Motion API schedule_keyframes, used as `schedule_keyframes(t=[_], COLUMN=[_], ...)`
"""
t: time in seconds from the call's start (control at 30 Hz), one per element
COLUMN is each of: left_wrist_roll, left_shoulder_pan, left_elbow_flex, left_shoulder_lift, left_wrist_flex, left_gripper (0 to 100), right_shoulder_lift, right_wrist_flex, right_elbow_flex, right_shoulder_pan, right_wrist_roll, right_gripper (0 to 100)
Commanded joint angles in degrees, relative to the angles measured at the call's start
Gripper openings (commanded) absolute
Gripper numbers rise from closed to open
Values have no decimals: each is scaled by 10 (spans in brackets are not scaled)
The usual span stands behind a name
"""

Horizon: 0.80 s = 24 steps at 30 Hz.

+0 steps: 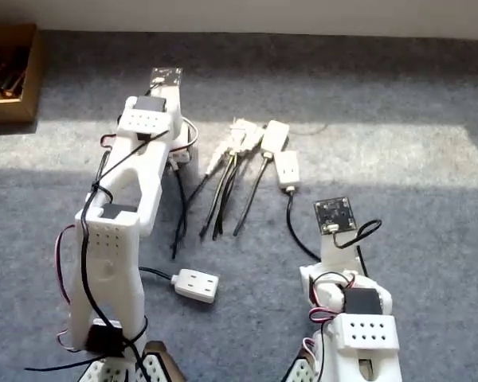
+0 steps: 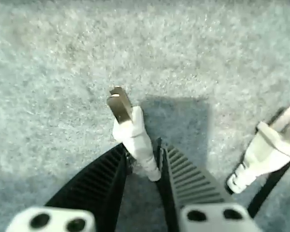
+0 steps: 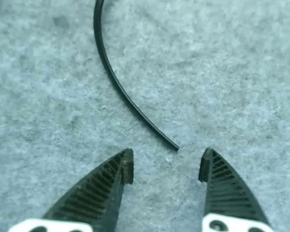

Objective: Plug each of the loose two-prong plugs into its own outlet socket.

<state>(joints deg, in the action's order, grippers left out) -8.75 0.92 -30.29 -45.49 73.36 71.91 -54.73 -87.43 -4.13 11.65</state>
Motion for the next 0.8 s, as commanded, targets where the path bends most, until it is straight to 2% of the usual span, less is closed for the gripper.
schedule_keyframes(t=[0.0, 0.1, 0.2, 0.37, 0.53, 0.6, 0.67, 0.77], left_wrist_roll=[-4, 7, 66, 85, 193, 210, 218, 310], left_shoulder_pan=[8, 7, 7, 7, 39, 51, 50, 68], left_elbow_flex=[-20, -21, -44, -153, -289, -322, -349, -340], left_shoulder_lift=[-6, -2, 22, 94, 152, 170, 193, 226], left_wrist_flex=[14, 15, 31, 127, 248, 276, 275, 279], left_gripper=[119, 72, 2, 4, 4, 4, 4, 4], right_shoulder_lift=[0, 0, 0, 0, 0, 0, 0, 1], right_wrist_flex=[-1, -1, -1, -1, -1, -1, 0, 0], right_elbow_flex=[30, 30, 30, 30, 30, 30, 30, 36], right_shoulder_pan=[7, 7, 7, 7, 9, 10, 29, 104], right_wrist_roll=[3, 3, 2, 2, 2, 2, 2, 1], right_gripper=[224, 224, 224, 224, 224, 224, 224, 224])
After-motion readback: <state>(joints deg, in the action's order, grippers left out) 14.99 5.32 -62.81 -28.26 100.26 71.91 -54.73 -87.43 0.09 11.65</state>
